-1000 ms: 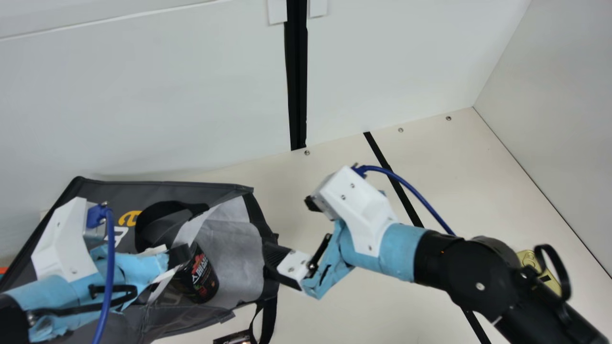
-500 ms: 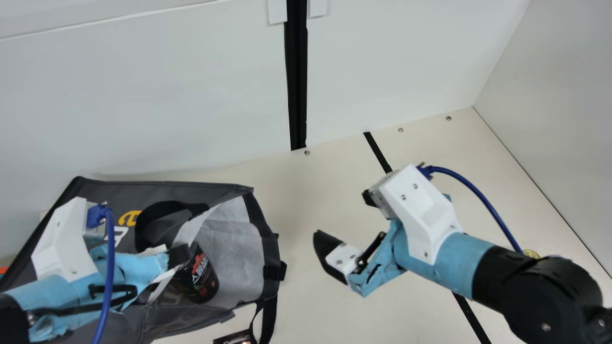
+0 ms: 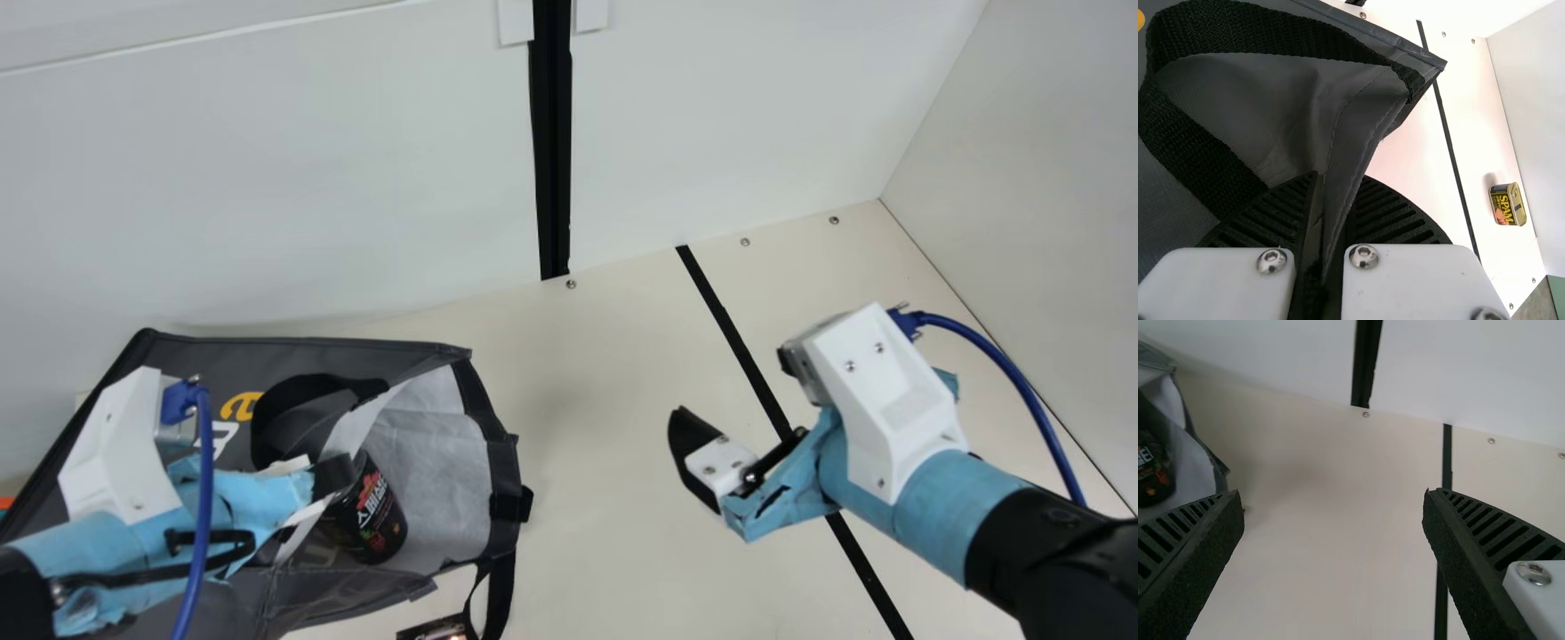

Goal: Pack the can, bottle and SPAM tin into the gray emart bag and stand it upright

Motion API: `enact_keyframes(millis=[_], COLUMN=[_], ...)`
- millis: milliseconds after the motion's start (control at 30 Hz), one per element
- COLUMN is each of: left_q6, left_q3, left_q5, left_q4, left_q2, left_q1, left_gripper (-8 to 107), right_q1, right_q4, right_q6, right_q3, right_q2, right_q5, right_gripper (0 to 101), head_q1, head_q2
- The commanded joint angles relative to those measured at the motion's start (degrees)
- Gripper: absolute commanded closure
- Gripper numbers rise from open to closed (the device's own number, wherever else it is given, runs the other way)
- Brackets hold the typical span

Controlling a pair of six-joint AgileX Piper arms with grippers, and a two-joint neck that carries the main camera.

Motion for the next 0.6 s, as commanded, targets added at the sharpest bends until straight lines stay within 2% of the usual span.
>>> enact_keyframes(millis=[0, 300, 567], left_q6=[0.00, 0.00, 0.00], left_q3=[0.00, 0.00, 0.00], left_q5=[0.00, 0.00, 0.00], left_q4=[0.00, 0.00, 0.00], left_q2=[0.00, 0.00, 0.00], left_q1=[0.00, 0.00, 0.00], left_gripper=[107, 107, 107], right_q1=[-0.29, -1.74, -1.72], right_q4=[-2.45, -11.31, -18.76], right_q6=[1.71, 8.88, 14.73], right_q3=[-0.32, -2.68, -5.98], right_q2=[-0.48, -2.86, -4.63], right_q5=[0.72, 5.87, 12.26], right_gripper=[6, 6, 6], head_q1=[-1.30, -1.30, -1.30], head_q2=[-0.14, -0.14, -0.14])
